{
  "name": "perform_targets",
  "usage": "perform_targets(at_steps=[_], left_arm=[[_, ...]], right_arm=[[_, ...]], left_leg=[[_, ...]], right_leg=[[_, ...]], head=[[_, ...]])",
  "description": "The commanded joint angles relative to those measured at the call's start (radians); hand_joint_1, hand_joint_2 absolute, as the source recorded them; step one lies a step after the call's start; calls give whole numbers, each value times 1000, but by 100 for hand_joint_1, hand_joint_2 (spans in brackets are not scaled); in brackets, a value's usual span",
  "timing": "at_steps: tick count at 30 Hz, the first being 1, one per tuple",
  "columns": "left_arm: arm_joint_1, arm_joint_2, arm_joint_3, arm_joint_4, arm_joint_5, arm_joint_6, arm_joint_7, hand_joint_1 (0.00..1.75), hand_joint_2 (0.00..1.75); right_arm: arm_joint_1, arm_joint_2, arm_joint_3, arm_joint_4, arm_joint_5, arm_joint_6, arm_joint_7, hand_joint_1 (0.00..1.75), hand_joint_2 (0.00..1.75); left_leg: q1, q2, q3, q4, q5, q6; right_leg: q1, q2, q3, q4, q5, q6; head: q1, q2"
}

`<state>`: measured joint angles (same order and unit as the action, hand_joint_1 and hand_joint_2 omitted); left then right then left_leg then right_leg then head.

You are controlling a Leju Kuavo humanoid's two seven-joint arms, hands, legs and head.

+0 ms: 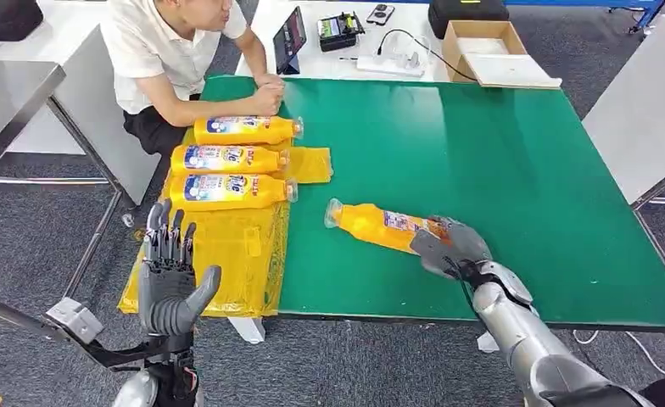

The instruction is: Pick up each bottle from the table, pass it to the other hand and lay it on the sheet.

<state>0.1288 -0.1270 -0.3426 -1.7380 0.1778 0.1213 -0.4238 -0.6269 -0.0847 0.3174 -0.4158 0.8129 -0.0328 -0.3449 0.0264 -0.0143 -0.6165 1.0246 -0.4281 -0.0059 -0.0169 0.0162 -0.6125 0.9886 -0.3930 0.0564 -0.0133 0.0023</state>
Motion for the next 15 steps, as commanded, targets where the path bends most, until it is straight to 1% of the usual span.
perform_targets(at_steps=[1,3,9,12,14,15], left_arm=[[-31,32,-25,69,2,4,4,0,175],[-31,32,-25,69,2,4,4,0,175],[-31,32,-25,69,2,4,4,0,175],[-31,32,-25,69,2,4,4,0,175],[-29,32,-20,86,13,14,25,0,175],[-28,33,-19,91,14,15,28,0,175]], right_arm=[[66,11,-53,43,-3,33,3,175,175],[66,11,-53,43,-3,33,3,175,175],[66,11,-53,43,-3,33,3,175,175],[66,11,-53,43,-3,33,3,175,175],[84,34,-100,-3,-94,43,-76,175,175],[87,40,-104,-11,-104,43,-83,175,175]], left_leg=[[0,-3,4,-3,1,2],[0,-1,4,-1,0,1],[0,-1,4,-2,0,1],[0,-2,6,-4,1,2],[0,-2,6,-3,1,1],[0,-1,6,-3,1,2]], right_leg=[[1,-5,5,-3,0,-3],[1,-3,4,-2,0,-1],[1,-3,5,-2,0,-2],[1,-5,8,-4,0,-3],[1,-4,8,-3,0,-2],[1,-4,7,-3,0,-3]], head=[[0,0],[0,0],[0,0],[0,0],[0,0],[0,0]])
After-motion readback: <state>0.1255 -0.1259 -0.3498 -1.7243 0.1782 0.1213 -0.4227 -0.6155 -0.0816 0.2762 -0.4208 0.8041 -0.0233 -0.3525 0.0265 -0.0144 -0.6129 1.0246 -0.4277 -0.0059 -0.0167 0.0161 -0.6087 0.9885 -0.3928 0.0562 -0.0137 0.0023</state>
